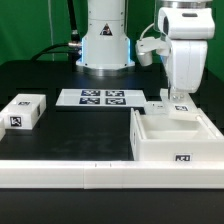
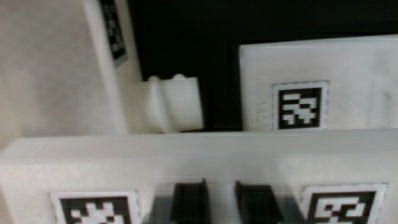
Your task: Assemble cabinet
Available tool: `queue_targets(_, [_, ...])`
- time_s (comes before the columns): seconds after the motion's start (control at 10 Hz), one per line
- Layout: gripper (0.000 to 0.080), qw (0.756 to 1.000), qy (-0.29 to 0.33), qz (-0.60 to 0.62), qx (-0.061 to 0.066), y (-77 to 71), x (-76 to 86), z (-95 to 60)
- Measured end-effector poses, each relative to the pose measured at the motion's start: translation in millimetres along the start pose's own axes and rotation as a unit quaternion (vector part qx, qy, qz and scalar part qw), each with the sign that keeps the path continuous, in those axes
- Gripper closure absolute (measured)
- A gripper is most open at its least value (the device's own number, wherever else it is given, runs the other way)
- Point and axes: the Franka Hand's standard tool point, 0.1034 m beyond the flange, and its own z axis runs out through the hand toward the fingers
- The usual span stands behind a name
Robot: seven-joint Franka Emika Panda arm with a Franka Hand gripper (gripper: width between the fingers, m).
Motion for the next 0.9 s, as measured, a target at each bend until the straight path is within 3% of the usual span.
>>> queue_targets(0.2, [0.0729,1.0,0.004,-0.01,-0.001,12.8,-3.1,3.0])
queue_targets(0.7, [0.0729,1.0,0.004,-0.007,0.002,11.6,-3.8,5.7])
queue_targets(0.9, [0.0729,1.0,0.008,-0.014,-0.002,38.9,-5.9,6.2])
